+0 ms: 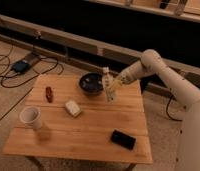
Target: Stand the bottle upright
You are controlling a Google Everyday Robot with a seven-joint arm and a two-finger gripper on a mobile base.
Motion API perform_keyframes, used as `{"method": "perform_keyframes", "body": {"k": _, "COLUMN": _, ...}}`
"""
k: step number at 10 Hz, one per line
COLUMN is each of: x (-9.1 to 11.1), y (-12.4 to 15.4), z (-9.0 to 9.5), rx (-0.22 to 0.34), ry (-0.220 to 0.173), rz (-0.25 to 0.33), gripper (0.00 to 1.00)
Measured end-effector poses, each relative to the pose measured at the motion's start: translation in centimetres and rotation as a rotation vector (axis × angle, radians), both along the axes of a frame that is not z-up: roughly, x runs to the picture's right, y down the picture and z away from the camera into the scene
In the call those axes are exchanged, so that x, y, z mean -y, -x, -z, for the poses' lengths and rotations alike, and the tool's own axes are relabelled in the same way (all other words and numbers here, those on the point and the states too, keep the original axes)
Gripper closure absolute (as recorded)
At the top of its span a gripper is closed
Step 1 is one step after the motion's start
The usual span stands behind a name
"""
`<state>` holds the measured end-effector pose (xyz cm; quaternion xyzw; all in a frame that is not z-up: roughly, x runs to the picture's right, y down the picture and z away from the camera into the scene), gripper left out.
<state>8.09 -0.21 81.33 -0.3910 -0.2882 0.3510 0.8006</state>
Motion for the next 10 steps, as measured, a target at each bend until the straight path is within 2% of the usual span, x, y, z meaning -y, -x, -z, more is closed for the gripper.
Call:
{"method": "perform_keyframes", "body": {"k": 8, "x": -0.16, "y": -0.12, "z": -0.19, "rx": 0.006, "ry": -0.001, "rz": -0.001, "gripper": 1.00}}
{"method": "perform_keyframes", "body": {"k": 10, "x": 0.64, "y": -0.01, "z": -0.09, "rx": 0.021, "ry": -0.039, "rz": -0.030, "gripper": 1.00}}
